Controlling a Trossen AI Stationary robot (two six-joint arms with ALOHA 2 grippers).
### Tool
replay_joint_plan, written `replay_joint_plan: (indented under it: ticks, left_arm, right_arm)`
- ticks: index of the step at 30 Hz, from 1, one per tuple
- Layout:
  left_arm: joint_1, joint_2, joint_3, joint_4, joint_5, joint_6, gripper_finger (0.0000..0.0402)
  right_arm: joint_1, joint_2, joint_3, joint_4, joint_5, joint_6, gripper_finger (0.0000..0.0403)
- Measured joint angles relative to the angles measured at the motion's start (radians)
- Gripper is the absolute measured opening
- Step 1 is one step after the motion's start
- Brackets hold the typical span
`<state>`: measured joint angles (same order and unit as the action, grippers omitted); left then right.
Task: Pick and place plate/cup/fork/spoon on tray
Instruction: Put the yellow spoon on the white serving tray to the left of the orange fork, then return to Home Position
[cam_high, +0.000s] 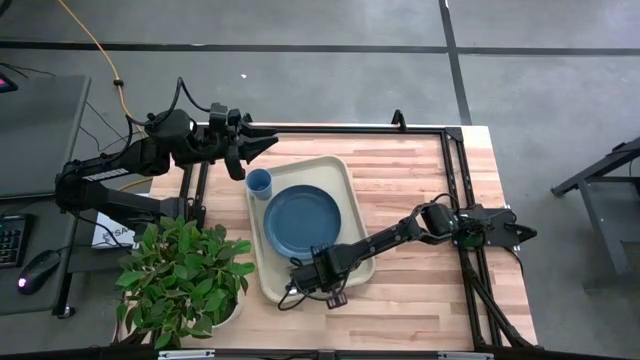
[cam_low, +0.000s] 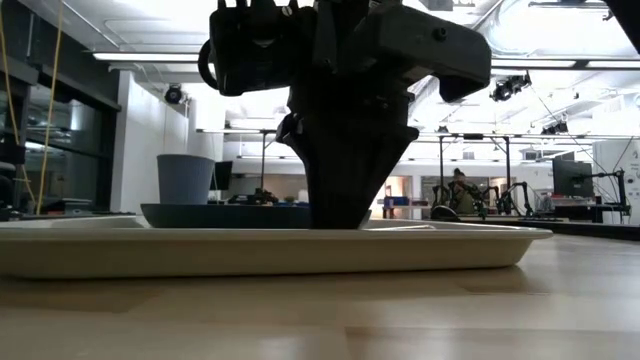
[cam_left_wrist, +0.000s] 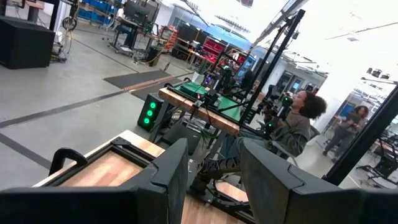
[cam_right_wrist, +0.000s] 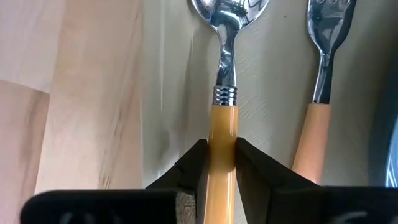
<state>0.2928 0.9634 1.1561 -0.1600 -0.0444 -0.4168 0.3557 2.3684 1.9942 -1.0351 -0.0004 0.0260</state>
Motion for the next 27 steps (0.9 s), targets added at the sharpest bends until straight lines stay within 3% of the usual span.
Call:
replay_joint_plan:
  ticks: [18, 24, 27]
  left_arm:
    - [0.0, 0.0, 0.0, 0.0, 0.0, 0.0, 0.0129]
    - [0.0, 0.0, 0.0, 0.0, 0.0, 0.0, 0.0129]
    - [0.0, 0.0, 0.0, 0.0, 0.0, 0.0, 0.0129]
  right_arm:
    - [-0.012, -0.014, -0.001, -0.032, 0.01, 0.021, 0.0146]
    - [-0.019, -0.115, -0.01, -0.185, 0.012, 0.01, 0.019]
    - [-0.02, -0.225, -0.126, -0.198, 0.025, 0.056, 0.0202]
